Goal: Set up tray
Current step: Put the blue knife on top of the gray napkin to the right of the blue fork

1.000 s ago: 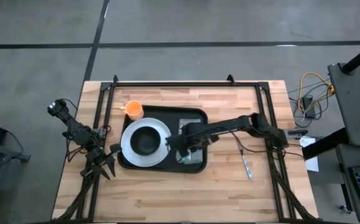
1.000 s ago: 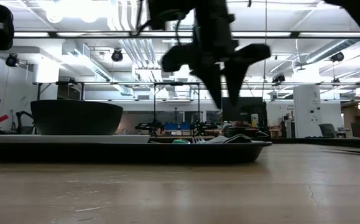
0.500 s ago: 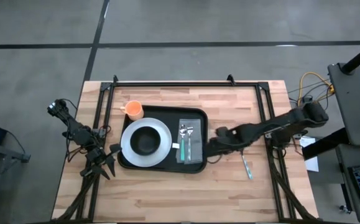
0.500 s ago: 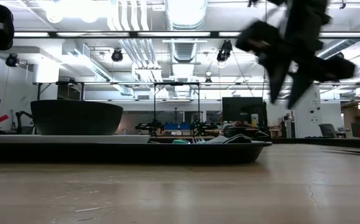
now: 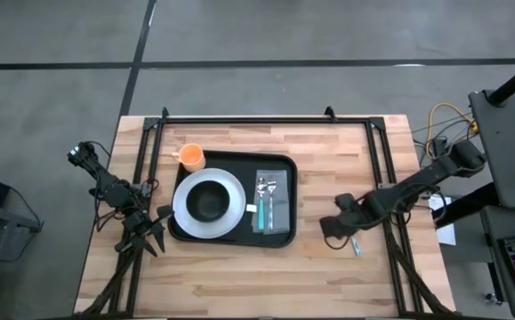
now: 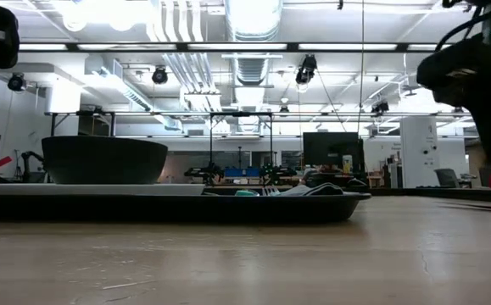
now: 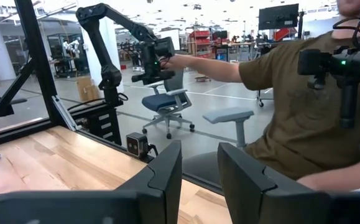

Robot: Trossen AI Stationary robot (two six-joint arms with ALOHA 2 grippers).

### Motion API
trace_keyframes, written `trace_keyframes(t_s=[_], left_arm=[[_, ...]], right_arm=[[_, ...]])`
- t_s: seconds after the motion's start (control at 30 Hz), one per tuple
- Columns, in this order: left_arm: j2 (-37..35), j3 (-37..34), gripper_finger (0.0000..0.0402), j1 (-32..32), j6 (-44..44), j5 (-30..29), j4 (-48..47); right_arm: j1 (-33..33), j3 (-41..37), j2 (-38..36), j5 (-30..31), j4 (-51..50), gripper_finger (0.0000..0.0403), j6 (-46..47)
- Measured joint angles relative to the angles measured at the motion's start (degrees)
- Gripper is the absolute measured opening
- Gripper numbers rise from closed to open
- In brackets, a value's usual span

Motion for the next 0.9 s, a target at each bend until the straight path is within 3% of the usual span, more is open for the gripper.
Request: trace_keyframes(t_s=[0.5, 0.9], left_arm=[[0.00, 0.00, 0.0085, 0.00, 0.01, 0.00, 0.00], [0.00, 0.00, 0.0085, 0.00, 0.01, 0.00, 0.00]], right_arm=[[2.42, -5.06, -1.21, -1.67, -3.87, 0.0130, 2.31], [2.46, -10.50, -1.21, -1.80, 4.61, 0.0118, 1.10]])
